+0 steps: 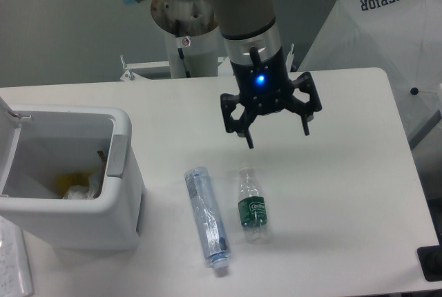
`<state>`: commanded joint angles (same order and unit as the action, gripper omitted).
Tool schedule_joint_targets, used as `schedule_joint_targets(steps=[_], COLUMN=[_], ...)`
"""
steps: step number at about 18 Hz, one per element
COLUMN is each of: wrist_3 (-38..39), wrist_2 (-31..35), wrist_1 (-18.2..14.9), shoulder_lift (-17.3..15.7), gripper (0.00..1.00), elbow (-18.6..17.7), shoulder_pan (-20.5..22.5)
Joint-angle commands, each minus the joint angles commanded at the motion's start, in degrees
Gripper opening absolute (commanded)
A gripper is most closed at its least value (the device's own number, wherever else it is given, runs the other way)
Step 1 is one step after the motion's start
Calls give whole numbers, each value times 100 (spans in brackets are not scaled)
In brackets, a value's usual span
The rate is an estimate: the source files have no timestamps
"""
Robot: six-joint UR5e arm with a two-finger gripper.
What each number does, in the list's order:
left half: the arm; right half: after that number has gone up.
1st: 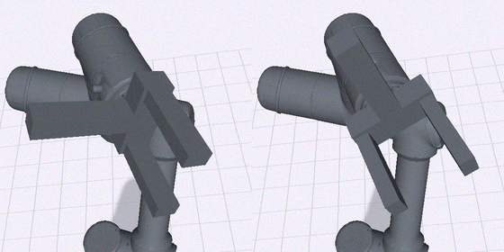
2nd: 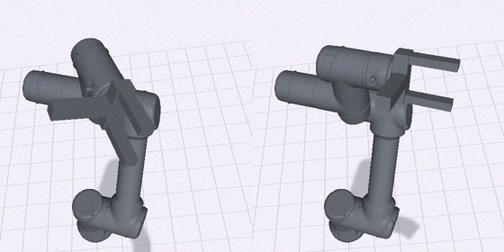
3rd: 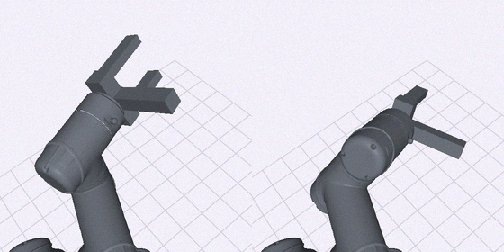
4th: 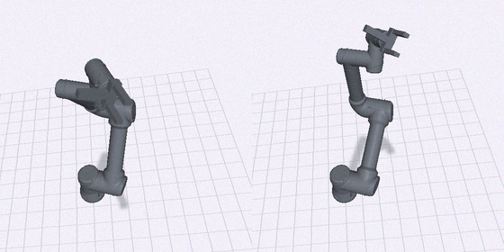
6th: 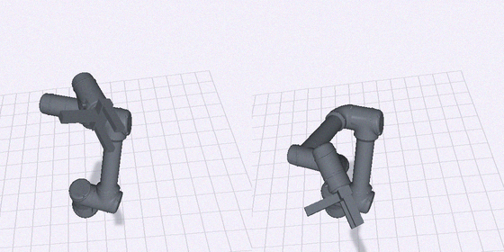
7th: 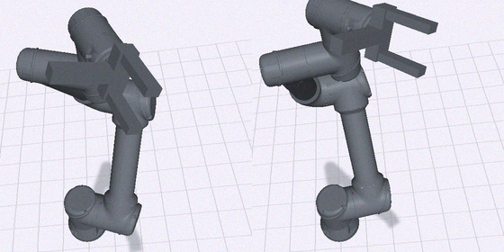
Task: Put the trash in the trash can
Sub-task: 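Move the gripper down toward the clear plastic bottle lying on the table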
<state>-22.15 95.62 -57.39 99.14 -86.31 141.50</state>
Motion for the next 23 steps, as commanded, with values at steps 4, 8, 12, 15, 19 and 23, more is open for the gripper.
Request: schedule_joint_targets(steps=[4, 8, 12, 15, 19, 23], wrist_3=[9, 97, 79, 201, 501, 693], wrist_2=[18, -35, -61, -26, -70, -298], wrist_1=[17, 53, 140, 710, 879, 879], shoulder_lift=[26, 96, 394, 737, 1168, 1599], gripper=[100, 100, 100, 100, 100, 100], elbow=[-70, -70, -79, -158, -62, 43], shoulder_pan=[44, 44, 9, -52, -324, -509])
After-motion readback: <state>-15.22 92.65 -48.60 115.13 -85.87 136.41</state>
